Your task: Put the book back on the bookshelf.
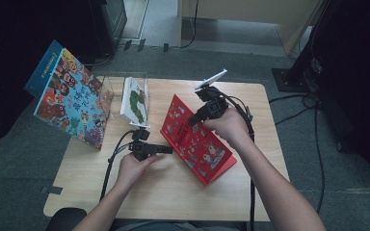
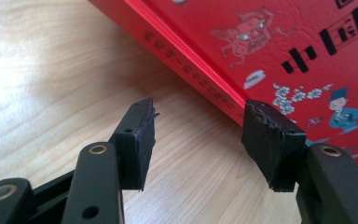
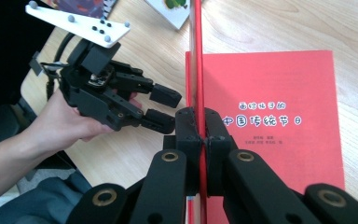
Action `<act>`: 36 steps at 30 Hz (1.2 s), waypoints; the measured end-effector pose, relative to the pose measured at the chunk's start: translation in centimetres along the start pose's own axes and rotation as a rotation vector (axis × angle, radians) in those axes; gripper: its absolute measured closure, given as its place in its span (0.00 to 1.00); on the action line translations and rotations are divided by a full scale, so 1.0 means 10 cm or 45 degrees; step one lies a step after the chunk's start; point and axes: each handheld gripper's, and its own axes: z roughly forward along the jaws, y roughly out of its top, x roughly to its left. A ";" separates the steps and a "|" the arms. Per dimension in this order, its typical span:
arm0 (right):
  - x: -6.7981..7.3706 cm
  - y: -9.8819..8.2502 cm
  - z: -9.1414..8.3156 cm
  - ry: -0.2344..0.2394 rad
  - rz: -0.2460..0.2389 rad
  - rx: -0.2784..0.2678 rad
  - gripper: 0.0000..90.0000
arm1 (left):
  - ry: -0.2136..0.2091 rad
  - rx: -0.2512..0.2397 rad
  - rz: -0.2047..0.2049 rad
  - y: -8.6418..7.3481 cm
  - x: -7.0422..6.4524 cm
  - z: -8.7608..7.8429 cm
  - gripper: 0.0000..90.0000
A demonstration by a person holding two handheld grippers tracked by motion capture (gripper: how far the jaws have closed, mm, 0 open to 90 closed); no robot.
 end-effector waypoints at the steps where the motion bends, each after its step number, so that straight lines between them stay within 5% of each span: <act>1: 0.00 0.00 -0.01 0.010 -0.001 -0.005 0.98 | -0.010 -0.010 -0.002 0.01 -0.01 0.00 0.49; 6: 0.02 -0.03 -0.06 0.061 -0.026 -0.023 0.98 | -0.065 -0.053 0.026 0.10 -0.07 -0.05 0.44; 13: -0.05 -0.13 -0.14 0.185 -0.041 -0.133 0.97 | -0.155 -0.070 0.021 0.22 -0.07 -0.16 0.37; 16: -0.13 -0.22 -0.19 0.283 -0.077 -0.232 0.97 | -0.168 -0.096 0.087 0.30 -0.12 -0.29 0.34; 19: -0.17 -0.32 -0.23 0.358 -0.176 -0.311 0.97 | -0.174 -0.050 0.192 0.38 -0.17 -0.40 0.35; 20: -0.17 -0.37 -0.24 0.376 -0.239 -0.337 0.97 | -0.181 -0.045 0.211 0.39 -0.18 -0.42 0.37; 24: -0.22 -0.45 -0.25 0.419 -0.295 -0.383 0.98 | -0.189 -0.039 0.362 0.40 -0.18 -0.57 0.52; 28: -0.35 -0.53 -0.20 0.524 -0.275 -0.408 0.98 | -0.222 -0.019 0.409 0.38 -0.19 -0.68 0.61; 31: -0.37 -0.58 -0.18 0.567 -0.294 -0.443 0.98 | -0.189 -0.024 0.454 0.40 -0.25 -0.75 0.61; 36: -0.39 -0.58 -0.20 0.628 -0.273 -0.515 0.98 | -0.189 -0.067 0.420 0.53 -0.27 -0.81 0.51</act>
